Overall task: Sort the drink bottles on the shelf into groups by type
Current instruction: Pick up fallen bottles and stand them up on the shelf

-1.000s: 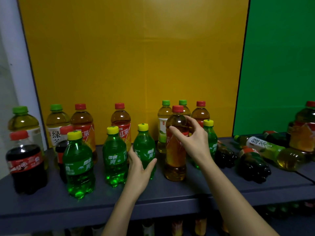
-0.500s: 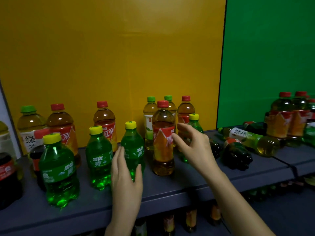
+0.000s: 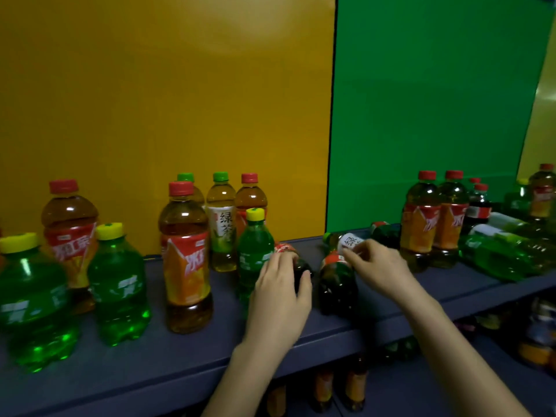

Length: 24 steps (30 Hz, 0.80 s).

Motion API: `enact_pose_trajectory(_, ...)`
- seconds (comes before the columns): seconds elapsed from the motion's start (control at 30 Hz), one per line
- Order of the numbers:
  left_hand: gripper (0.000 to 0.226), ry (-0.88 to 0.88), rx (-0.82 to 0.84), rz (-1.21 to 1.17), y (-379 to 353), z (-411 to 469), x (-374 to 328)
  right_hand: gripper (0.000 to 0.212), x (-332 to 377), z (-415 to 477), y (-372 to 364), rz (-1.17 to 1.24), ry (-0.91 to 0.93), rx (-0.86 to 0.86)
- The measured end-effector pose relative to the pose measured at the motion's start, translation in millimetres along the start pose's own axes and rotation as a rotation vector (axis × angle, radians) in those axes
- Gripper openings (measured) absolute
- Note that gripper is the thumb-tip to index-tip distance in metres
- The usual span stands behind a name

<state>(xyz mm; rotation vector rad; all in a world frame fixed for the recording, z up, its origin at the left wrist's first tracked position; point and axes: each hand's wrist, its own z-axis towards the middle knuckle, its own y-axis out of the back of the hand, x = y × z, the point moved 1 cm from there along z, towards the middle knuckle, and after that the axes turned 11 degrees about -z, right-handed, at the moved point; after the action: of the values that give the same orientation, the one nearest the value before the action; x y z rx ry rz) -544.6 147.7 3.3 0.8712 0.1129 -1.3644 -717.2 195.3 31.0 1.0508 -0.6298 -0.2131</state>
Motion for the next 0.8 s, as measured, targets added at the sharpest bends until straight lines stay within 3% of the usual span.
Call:
enact_pose_trajectory(0.17,0.043,0.313,0.151,0.229,-48.2,43.3,1.0,0.082,-19.3,23.8,-14.5,0.046,0.002,0.257)
enact_pose_trajectory(0.33,0.051,0.641,0.215,0.372,-68.8,82.5,12.6,0.101,-21.0,41.5,-27.8,0.120,0.073,0.422)
enact_pose_trajectory(0.5,0.062,0.830,0.233,0.448,-76.6,112.2,21.3,0.104,-20.0,52.1,-30.7,0.118,0.094,0.508)
enact_pose_trajectory(0.63,0.072,0.880,0.313,0.506,-81.9,113.3,28.0,0.097,-22.0,59.4,-35.8,0.158,0.102,0.538)
enact_pose_trajectory(0.8,0.076,0.868,0.216,0.431,-82.8,107.6,29.0,0.078,-27.7,60.0,-40.9,0.224,0.145,0.519)
